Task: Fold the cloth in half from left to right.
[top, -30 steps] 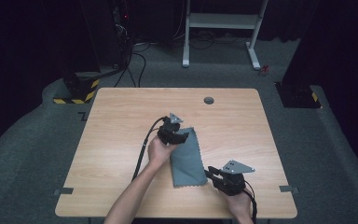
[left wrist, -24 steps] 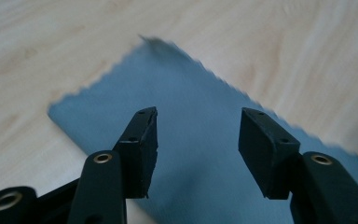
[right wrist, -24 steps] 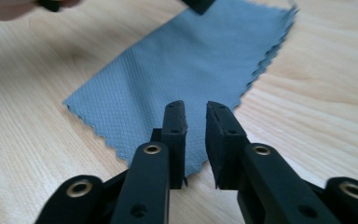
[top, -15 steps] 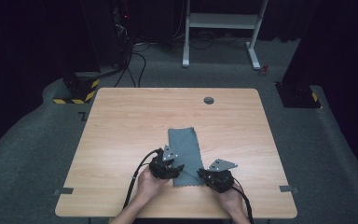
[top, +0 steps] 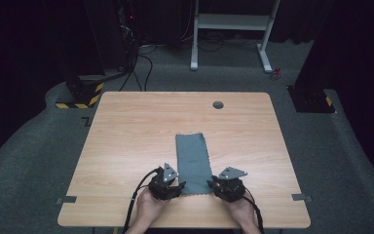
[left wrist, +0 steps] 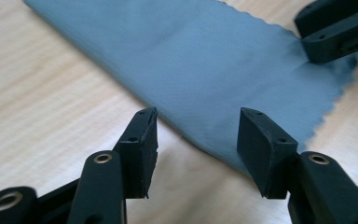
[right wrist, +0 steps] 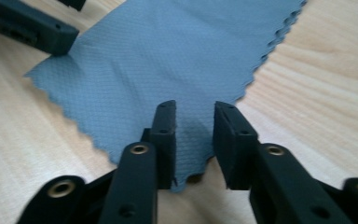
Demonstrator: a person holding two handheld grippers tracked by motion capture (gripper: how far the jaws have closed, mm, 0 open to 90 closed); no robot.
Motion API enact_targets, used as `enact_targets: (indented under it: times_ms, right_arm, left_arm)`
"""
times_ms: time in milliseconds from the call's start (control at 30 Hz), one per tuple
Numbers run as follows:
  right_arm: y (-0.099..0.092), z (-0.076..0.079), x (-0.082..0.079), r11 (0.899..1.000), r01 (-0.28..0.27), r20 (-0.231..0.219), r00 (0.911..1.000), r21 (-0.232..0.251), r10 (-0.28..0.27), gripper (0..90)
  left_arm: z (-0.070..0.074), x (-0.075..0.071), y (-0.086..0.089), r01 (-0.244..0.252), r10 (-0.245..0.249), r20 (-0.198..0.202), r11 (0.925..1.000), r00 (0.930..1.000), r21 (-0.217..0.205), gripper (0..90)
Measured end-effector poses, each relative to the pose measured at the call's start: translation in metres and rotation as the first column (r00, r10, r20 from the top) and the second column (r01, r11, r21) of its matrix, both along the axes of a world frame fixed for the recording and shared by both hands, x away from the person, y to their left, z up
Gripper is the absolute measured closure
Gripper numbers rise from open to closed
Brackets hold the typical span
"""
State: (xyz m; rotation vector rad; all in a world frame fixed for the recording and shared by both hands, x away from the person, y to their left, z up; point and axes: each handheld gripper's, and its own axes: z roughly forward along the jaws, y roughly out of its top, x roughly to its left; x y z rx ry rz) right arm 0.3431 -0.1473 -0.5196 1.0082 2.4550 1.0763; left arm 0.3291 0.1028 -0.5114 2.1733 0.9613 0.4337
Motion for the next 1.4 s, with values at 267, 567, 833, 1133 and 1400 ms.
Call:
enact_targets:
  times_ms: [267, 567, 833, 1133, 1400]
  right_arm:
    - [-0.003, -0.002, -0.008, 1.000, 0.013, 0.004, 0.9999, 0.006, -0.013, 65.6]
    - [-0.008, -0.004, -0.014, 1.000, -0.014, 0.002, 0.9999, 0.026, 0.014, 83.3]
    - [-0.004, -0.003, -0.018, 1.000, -0.023, 0.023, 0.9995, 0.004, 0.023, 88.9]
    - [0.004, 0.000, -0.027, 0.997, -0.081, 0.024, 0.9964, -0.018, 0.081, 89.5]
    - [0.014, 0.000, -0.037, 0.992, -0.126, 0.021, 0.9918, -0.033, 0.126, 89.4]
  left_arm:
    - [-0.007, -0.011, -0.005, -0.001, 0.000, 0.015, 0.9999, 0.9999, 0.013, 53.8]
    - [-0.009, -0.014, -0.005, 0.042, -0.042, 0.001, 0.9988, 0.9991, -0.027, 74.7]
    - [-0.007, -0.012, -0.006, 0.078, -0.079, -0.023, 0.9964, 0.9966, -0.034, 88.1]
    - [-0.004, -0.017, 0.007, 0.081, -0.083, -0.057, 0.9960, 0.9949, -0.038, 88.3]
    - [-0.003, -0.023, 0.018, 0.109, -0.111, -0.068, 0.9937, 0.9916, -0.025, 88.3]
